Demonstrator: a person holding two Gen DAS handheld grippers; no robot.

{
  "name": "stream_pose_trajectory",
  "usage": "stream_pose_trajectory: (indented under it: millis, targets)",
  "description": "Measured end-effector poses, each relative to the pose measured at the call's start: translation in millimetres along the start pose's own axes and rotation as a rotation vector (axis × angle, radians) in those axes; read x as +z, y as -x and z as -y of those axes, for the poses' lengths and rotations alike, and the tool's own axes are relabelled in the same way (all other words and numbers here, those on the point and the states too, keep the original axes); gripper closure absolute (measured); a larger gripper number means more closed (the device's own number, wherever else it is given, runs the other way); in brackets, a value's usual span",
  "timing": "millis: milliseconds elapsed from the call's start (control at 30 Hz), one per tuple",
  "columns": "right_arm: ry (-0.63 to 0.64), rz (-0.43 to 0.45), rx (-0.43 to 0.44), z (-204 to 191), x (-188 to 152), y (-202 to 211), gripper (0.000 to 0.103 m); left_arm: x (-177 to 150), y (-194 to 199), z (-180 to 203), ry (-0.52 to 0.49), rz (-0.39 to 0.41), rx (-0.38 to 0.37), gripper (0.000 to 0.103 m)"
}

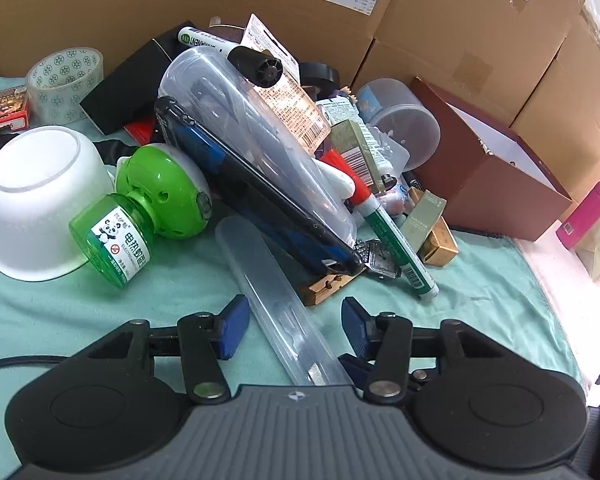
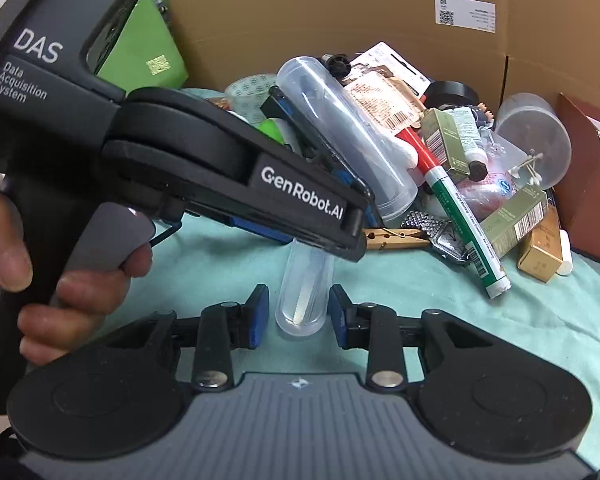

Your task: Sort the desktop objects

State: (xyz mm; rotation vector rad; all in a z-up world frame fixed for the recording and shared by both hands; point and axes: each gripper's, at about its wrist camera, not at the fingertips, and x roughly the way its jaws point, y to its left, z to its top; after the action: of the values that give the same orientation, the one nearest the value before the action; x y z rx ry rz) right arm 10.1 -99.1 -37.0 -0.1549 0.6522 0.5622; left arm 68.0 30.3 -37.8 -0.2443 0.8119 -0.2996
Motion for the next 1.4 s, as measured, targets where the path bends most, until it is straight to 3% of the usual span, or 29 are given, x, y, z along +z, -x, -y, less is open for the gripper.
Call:
stream_pose_trajectory:
  millis: [167,367,467,567,633,800,933,1067,1133,1233,1333,1400]
  targets:
    - [-0.062,0.002,-0.026,3,4,-3,0.07,2,-2,2,-0.002,-0.006,0.01,0.052]
    - [-0.041,-0.008,-0.058,-2,4,-2,0.073,3,-2,0,0.0,-0.01,-0.006,0.05]
    - [-0.037,0.0,-0.079,-4,5,-8,0.067,1,-2,4,-0.025,-0.007,0.006,0.051]
    - [-0.016,0.006,-0.09,-7,4,-9,0.068,-1,-1,5,-0.046,0.0,0.033,0.062]
    - [-0.029,0.006,-0.083,-4,3,-5,0.077,-2,0,3,-0.025,-0.007,0.025,0.067]
    - [-0.078,0.01,-0.072,4,-4,6,0.077,-8,5,8,-0.019,-0.012,0.001,0.074]
    - [-0.09,0.008,-0.09,3,-11,17,0.077,-14,11,15,-0.03,-0.013,-0.023,0.088]
    - [-0.098,0.016,-0.109,4,-18,29,0.077,-18,12,23,-0.039,-0.025,-0.042,0.088]
    - [-0.093,0.004,-0.116,6,-23,30,0.077,-19,8,23,-0.009,-0.051,-0.049,0.081]
    - [-0.066,0.011,-0.124,3,-25,33,0.077,-15,2,20,0.055,-0.087,-0.089,0.054]
    - [-0.014,0.01,-0.145,-4,-27,34,0.076,-11,-2,33,0.023,-0.112,-0.085,0.037]
    - [0.006,0.012,-0.15,-7,-27,33,0.075,-11,-5,44,-0.032,-0.111,-0.053,0.033]
